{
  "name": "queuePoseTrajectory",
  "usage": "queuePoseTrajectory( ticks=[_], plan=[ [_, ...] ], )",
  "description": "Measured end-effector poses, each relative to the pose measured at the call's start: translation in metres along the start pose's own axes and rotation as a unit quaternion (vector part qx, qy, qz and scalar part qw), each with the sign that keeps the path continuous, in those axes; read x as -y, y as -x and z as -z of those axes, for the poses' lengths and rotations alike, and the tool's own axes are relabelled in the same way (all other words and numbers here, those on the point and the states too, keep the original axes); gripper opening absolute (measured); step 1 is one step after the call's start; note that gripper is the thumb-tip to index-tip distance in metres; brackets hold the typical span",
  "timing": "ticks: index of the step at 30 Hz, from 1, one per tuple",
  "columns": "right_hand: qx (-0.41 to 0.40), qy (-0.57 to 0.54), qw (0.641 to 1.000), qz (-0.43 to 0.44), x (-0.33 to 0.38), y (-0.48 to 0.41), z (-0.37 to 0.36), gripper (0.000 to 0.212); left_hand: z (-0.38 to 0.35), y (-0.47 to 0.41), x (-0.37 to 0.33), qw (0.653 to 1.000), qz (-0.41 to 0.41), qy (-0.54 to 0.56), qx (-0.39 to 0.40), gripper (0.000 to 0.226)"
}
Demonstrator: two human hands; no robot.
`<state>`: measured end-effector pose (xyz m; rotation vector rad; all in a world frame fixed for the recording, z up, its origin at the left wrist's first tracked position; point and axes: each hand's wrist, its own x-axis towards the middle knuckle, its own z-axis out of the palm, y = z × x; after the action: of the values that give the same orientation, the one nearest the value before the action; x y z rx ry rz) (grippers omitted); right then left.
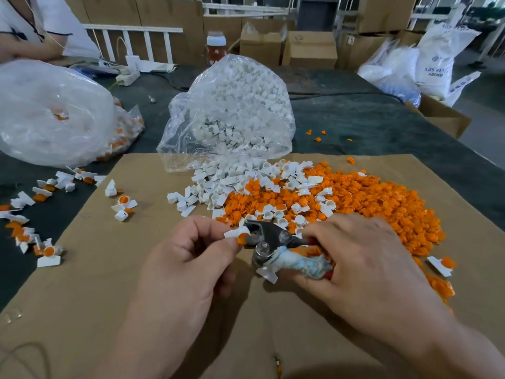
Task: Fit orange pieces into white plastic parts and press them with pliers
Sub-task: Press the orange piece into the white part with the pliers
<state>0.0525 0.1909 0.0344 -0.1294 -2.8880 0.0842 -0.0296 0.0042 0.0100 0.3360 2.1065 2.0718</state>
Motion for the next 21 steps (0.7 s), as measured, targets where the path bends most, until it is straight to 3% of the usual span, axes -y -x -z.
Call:
queuePoseTrajectory(
  ticks=[4,8,14,16,19,21],
  plan=[
    [0.067,-0.004,0.998,-0.017,-0.001,-0.003,0.001,0.075,0.0,0.0,0.001,0.998,0.002,-0.053,-0.028,0.014],
    [0.012,0.015,0.999,-0.028,-0.008,-0.002,-0.001,0.07,0.005,-0.004,-0.001,0.996,0.012,-0.061,-0.064,0.014],
    [0.088,0.073,0.991,-0.065,-0.012,-0.008,-0.004,0.077,-0.006,0.009,-0.003,0.991,0.117,-0.047,0.035,0.013],
    [0.053,0.051,0.996,-0.046,-0.011,-0.008,-0.003,0.071,-0.008,0.011,-0.005,0.991,0.115,-0.056,0.031,0.016],
    [-0.079,-0.06,0.995,0.03,0.001,-0.002,0.003,0.046,-0.009,0.016,-0.009,0.991,0.101,-0.077,0.034,0.015],
    [-0.081,-0.09,0.988,0.093,0.014,0.0,0.004,0.033,-0.012,0.021,-0.011,0.993,0.072,-0.076,0.055,0.014]
  ],
)
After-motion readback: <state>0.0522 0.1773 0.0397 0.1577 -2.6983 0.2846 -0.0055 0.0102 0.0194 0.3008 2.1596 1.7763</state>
